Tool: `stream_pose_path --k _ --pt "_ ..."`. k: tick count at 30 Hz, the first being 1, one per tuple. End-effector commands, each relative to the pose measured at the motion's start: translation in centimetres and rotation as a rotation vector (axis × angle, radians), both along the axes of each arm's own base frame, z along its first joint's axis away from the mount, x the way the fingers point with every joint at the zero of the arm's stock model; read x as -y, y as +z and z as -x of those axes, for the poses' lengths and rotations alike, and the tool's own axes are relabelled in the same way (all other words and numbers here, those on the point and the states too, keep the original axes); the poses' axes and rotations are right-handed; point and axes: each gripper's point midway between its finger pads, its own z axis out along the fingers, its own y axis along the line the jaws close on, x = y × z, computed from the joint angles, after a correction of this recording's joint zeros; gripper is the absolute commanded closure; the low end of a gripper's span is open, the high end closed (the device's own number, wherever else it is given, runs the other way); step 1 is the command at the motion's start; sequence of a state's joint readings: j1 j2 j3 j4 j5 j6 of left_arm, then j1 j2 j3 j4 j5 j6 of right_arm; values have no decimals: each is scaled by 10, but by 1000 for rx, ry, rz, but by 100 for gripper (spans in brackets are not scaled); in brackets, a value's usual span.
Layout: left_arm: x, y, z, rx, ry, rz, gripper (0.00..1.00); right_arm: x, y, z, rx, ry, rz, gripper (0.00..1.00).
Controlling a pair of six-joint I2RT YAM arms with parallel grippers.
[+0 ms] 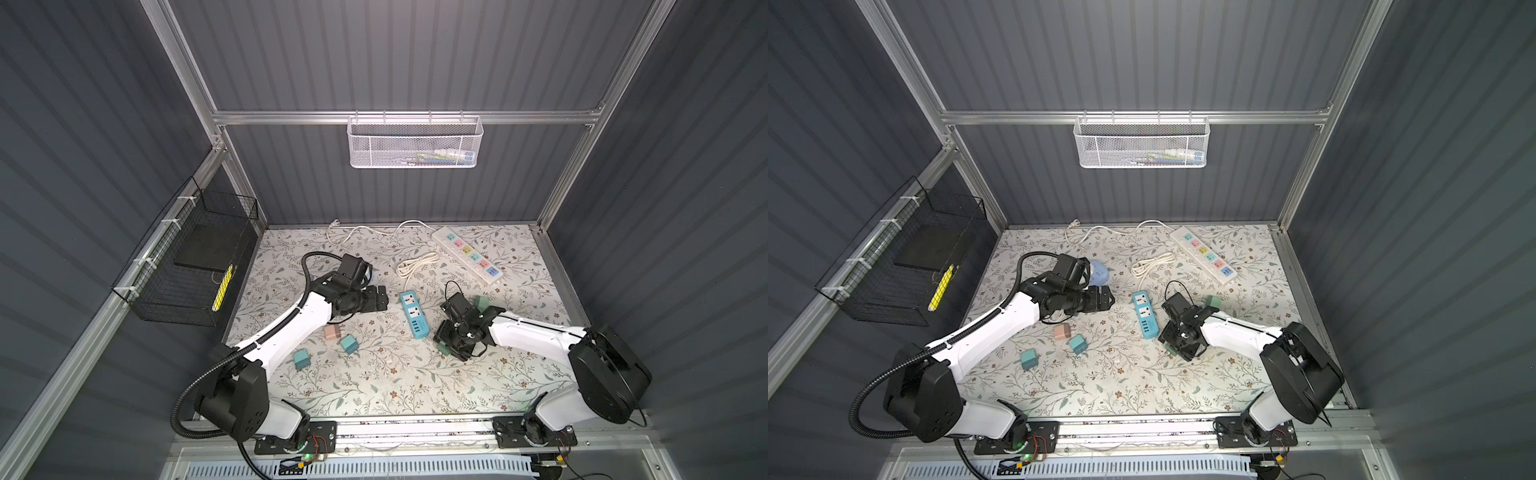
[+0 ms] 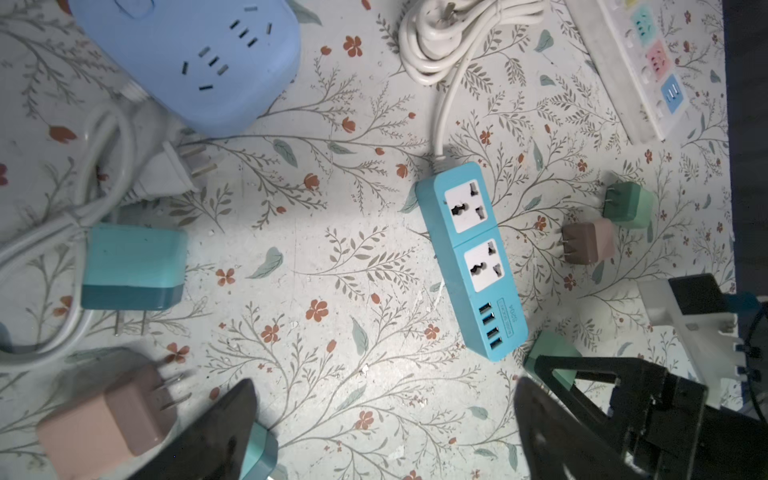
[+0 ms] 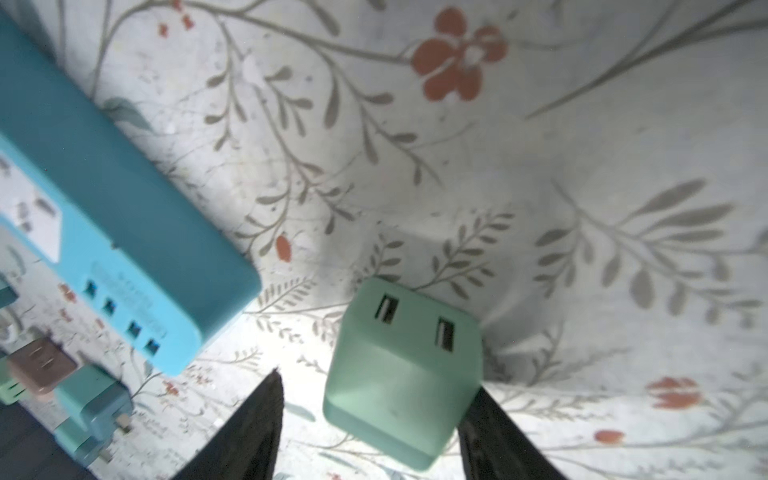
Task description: Insert the plug
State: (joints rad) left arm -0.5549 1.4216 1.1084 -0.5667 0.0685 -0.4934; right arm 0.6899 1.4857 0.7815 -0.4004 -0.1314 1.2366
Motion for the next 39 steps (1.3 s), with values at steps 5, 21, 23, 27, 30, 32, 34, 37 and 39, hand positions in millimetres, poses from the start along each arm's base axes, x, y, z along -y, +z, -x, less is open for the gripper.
stream_pose_path --k 5,21,23,27,30,32,34,37,39 --pt "5 25 -3 71 -21 -16 0 13 35 -5 91 32 12 32" --pt "132 8 57 94 -395 -280 19 109 78 -56 319 162 55 27" --pt "148 1 69 92 -428 -300 19 114 91 -58 390 165 78 22" --pt "175 -15 93 73 -511 -351 19 135 103 -56 427 130 151 26" --pt "193 -32 111 47 -593 -383 18 152 110 -53 473 30 197 39" --pt "200 -45 116 24 -604 -411 18 152 111 -50 528 -29 153 45" --pt "203 -57 117 -3 -598 -426 18 149 113 -45 567 -42 118 47" --pt "203 -68 114 -14 -573 -446 18 161 111 -35 569 -79 159 48" --pt "203 -73 111 -15 -561 -460 18 164 111 -30 577 -78 176 48"
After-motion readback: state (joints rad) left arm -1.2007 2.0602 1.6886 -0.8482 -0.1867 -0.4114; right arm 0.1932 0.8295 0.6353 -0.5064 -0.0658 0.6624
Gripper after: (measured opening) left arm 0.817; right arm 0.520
